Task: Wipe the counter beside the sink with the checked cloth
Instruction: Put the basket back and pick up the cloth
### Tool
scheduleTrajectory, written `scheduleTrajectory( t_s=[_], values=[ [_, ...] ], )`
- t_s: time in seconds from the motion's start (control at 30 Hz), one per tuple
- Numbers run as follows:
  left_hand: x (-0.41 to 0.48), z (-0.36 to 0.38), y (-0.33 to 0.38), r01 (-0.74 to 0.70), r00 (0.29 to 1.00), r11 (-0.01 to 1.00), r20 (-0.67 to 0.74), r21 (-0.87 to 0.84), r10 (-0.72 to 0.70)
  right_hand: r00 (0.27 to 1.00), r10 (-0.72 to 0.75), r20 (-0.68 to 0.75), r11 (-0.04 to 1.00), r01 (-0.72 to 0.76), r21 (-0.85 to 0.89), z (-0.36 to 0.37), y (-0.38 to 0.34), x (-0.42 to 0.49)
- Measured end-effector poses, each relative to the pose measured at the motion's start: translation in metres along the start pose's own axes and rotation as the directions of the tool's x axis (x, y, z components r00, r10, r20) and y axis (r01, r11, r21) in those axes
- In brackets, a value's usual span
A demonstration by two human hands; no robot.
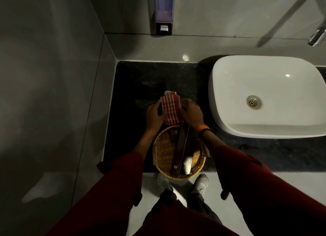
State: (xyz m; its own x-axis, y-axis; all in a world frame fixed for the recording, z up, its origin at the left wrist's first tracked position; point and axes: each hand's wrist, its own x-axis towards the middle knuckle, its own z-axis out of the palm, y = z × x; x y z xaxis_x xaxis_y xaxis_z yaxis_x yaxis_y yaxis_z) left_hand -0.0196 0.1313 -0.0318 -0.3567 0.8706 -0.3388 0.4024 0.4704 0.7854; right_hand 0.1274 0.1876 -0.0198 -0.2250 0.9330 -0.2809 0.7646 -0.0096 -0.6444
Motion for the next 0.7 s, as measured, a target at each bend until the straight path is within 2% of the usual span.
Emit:
scheduleTrajectory(
  t_s=[0.07,0.1,0.2,0.37,0.57,0.7],
  values=[
    [0.009,0.007,0.002,-0.002,1.0,1.0,0.026,-0.009,0.002,0.988,0.06,0.144,0.996,-0.051,-0.07,0.009,-0.001,0.02],
    [0.011,0.011,0.003,-0.005,0.999,1.0,0.037,0.005,0.005,0.983,0.067,0.17,0.994,-0.051,-0.094,0.015,-0.001,0.027],
    [0.013,0.023,0.008,-0.028,0.997,1.0,0.07,0.013,0.027,0.988,0.066,0.143,0.996,-0.057,-0.067,0.027,-0.001,0.037],
    [0.018,0.019,0.013,-0.036,0.996,0.997,0.082,-0.073,0.042,0.992,0.114,0.054,0.966,-0.123,0.226,0.025,0.0,0.033],
    [0.007,0.01,0.04,-0.045,0.999,0.98,0.002,-0.196,0.047,0.997,0.052,0.055,0.902,-0.071,0.425,-0.014,-0.009,0.015],
    [-0.009,0.011,0.08,-0.149,0.989,0.964,-0.016,-0.22,0.15,1.0,-0.013,-0.014,0.823,0.018,0.568,-0.066,-0.009,-0.008]
  ],
)
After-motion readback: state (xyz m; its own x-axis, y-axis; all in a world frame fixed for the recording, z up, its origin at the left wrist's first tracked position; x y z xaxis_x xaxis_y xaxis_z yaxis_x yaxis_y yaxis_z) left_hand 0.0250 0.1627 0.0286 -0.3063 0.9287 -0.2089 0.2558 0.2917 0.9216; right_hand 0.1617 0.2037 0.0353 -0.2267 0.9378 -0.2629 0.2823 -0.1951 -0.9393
